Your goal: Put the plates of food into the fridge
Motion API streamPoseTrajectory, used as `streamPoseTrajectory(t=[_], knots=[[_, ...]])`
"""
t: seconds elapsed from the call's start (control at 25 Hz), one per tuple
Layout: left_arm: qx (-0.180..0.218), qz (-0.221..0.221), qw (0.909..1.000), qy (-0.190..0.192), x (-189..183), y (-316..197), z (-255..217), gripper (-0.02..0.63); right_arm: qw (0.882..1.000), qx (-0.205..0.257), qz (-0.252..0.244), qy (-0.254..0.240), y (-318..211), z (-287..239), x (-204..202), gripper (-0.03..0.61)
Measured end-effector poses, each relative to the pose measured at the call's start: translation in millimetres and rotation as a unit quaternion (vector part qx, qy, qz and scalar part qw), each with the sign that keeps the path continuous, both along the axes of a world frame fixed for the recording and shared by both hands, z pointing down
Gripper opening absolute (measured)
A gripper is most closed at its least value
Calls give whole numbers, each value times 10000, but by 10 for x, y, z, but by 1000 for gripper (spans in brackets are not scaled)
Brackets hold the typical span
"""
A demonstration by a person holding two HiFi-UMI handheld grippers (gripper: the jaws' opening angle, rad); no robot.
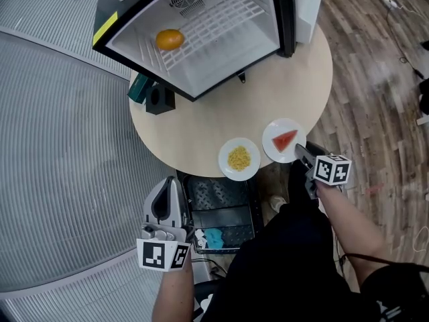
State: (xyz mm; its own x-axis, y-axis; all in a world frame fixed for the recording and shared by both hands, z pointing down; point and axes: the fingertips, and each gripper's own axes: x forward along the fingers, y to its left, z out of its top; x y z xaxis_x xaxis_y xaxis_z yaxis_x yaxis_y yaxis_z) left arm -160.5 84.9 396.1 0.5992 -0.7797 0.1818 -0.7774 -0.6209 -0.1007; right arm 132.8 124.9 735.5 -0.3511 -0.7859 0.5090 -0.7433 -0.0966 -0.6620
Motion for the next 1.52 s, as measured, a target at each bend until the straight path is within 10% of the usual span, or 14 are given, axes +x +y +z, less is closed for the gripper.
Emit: streamPoseTrajectory(t=[0.12, 1.52], knots=[[-54, -34, 10000, -17, -11, -12, 50, 6, 10000, -53, 51, 3, -1, 60, 4, 103], [267, -195, 9991, 267, 24, -365, -346, 6, 9722, 6, 1037, -2100, -278, -433, 187, 18]])
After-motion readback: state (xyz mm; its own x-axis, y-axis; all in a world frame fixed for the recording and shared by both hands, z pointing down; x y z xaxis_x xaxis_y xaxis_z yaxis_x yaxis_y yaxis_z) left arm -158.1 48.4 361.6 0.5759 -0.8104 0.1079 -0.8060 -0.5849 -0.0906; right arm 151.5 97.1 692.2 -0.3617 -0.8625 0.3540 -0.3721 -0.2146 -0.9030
